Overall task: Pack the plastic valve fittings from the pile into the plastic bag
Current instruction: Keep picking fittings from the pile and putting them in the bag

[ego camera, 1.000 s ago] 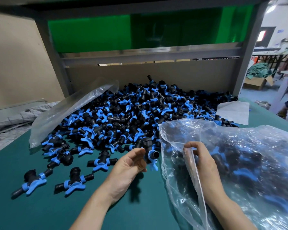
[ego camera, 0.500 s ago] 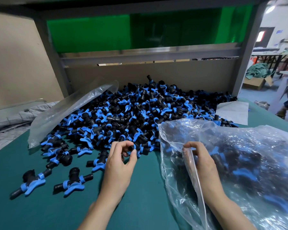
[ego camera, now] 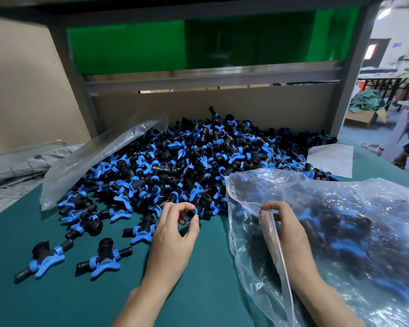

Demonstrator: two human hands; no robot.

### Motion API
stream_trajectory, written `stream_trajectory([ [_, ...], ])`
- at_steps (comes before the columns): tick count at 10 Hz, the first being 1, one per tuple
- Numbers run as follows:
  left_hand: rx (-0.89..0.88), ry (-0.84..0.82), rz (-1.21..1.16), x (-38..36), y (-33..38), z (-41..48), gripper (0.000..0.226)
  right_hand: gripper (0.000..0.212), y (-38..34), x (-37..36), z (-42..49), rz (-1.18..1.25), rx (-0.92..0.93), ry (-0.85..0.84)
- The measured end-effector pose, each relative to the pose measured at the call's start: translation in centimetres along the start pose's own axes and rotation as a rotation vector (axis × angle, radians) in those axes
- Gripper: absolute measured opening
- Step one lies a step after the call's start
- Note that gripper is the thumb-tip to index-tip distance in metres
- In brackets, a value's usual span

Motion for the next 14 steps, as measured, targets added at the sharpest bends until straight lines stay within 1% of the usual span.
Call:
stream_trajectory([
  [1,0.159,0.027,-0.268,0.0,-0.5,-0.1,0.011,0.049,-0.2,0.1,-0.1,0.015,-0.005,0.005],
  [2,0.300,-0.055,-0.574,-1.5,-0.8,-0.3,0.006,0.047,-1.0,0.3,0.0,0.039,0.020,0.023],
  [3,0.402,-0.133,-0.720,-3.6,-0.4,-0.7,0.008,0.040,-2.4,0.7,0.1,0.033,0.085,0.074],
  [4,0.364,-0.226,-0.672,-5.7,1.3,-0.9,0.009,0.037,-3.7,1.2,0.2,0.024,0.137,0.115],
  [5,0.190,-0.287,-0.352,-7.3,4.6,-0.3,0.011,0.031,-5.0,1.8,0.6,0.034,0.185,0.126],
  [6,0.173,-0.411,-0.419,-9.9,6.9,0.7,0.014,0.028,-6.5,2.6,1.0,-0.007,0.250,0.129],
  [7,0.062,-0.646,-0.491,-12.3,9.9,-0.2,0.041,0.042,-8.2,3.4,1.2,-0.113,0.327,0.119],
  [8,0.411,-0.767,-0.947,-13.9,11.0,-1.5,0.042,0.037,-9.5,4.5,1.7,-0.167,0.367,0.124],
  [9,0.726,-0.784,-0.951,-15.1,12.3,-0.6,0.043,0.035,-9.9,5.6,2.0,-0.158,0.347,0.135],
  [10,0.578,-0.715,-0.939,-14.3,12.9,1.0,0.036,0.037,-9.8,6.1,2.1,-0.149,0.327,0.158],
  [11,0.493,-0.527,-0.944,-11.8,10.7,1.5,0.014,0.032,-8.7,5.5,1.8,-0.096,0.285,0.177],
  [12,0.413,-0.324,-0.618,-7.9,3.9,-0.1,0.020,0.030,-7.2,3.8,1.4,-0.090,0.243,0.146],
  [13,0.298,-0.242,-0.139,-3.8,-0.9,-1.4,0.019,0.043,-4.7,1.9,0.5,-0.106,0.181,0.082],
  [14,0.236,-0.203,0.250,-2.2,-2.8,-0.9,0.021,0.052,-1.1,0.5,-0.1,-0.080,0.025,0.006],
])
Point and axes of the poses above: each hand's wrist, its own z-axis towards the middle knuckle, its own x-axis out of the back of the hand, y = z × x, the point moved 7 cm from there along z, towards the middle knuckle, and after that the axes turned 5 degrees about -y, right-handed, at the moved point
